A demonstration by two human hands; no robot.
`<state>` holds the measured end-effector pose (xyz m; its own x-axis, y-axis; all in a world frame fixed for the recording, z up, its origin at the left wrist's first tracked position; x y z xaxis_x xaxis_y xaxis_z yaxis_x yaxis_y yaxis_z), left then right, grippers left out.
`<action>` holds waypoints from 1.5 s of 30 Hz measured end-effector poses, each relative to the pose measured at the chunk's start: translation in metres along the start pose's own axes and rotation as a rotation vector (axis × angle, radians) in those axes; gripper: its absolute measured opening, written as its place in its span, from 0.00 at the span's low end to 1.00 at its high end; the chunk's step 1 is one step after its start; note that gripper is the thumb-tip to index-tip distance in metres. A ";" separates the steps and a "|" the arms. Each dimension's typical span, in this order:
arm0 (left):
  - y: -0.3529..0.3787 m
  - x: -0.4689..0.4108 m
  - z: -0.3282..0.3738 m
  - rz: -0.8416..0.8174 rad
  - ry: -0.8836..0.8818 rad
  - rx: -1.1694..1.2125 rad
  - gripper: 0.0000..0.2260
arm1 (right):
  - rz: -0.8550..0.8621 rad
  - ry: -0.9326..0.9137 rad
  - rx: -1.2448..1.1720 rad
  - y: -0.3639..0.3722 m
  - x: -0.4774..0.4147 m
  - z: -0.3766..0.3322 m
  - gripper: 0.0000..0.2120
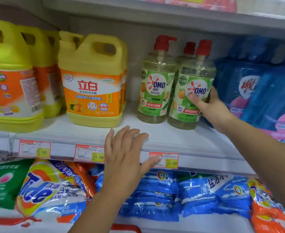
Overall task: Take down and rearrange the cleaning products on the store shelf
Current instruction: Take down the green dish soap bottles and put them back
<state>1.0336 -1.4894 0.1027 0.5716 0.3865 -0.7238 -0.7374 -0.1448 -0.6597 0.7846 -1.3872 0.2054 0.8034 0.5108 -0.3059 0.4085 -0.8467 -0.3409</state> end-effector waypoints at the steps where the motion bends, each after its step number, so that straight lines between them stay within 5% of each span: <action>1: 0.000 0.000 0.000 -0.004 0.000 -0.003 0.27 | -0.003 -0.005 0.011 0.002 -0.003 0.000 0.33; 12: -0.006 -0.001 -0.001 -0.137 -0.038 0.027 0.28 | 0.069 0.001 0.093 0.005 0.012 -0.014 0.32; 15: -0.018 0.006 0.015 -0.057 -0.033 0.118 0.27 | 0.159 -0.153 0.013 -0.021 0.068 -0.021 0.24; 18: -0.026 0.021 0.062 -0.012 0.167 0.268 0.21 | 0.149 -0.232 -0.091 -0.057 0.132 0.000 0.12; 24: 0.045 0.100 0.125 -0.489 0.356 0.405 0.18 | 0.169 0.087 -0.086 -0.134 0.229 0.106 0.07; 28: 0.073 0.162 0.109 -0.705 0.408 0.342 0.19 | -0.010 0.383 0.278 -0.176 0.269 0.211 0.15; 33: 0.086 0.191 0.082 -0.854 0.282 0.263 0.20 | -0.589 0.718 0.304 -0.167 0.330 0.274 0.48; 35: 0.088 0.194 0.080 -0.872 0.271 0.220 0.21 | -0.526 0.742 0.108 -0.150 0.344 0.285 0.56; 37: 0.089 0.196 0.081 -0.886 0.267 0.174 0.22 | -0.303 0.704 0.037 -0.139 0.349 0.293 0.49; 39: 0.090 0.197 0.083 -0.909 0.260 0.145 0.25 | -0.156 0.616 0.282 -0.139 0.344 0.295 0.43; 45: 0.086 0.189 0.095 -0.990 0.208 0.176 0.31 | -0.221 0.491 0.405 -0.125 0.326 0.267 0.40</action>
<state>1.0439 -1.3422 -0.0722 0.9910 0.0920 0.0968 0.0656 0.2953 -0.9531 0.8801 -1.0750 -0.0888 0.8623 0.4579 0.2163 0.4683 -0.5585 -0.6847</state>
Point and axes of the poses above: each hand's wrist, its own x-axis away from the middle knuckle, its own y-axis out of the palm, z = x × y, the point moved 5 cm from there along -x, towards the middle knuckle, and after that the axes turned 2 degrees about z, right-handed, at the moved point
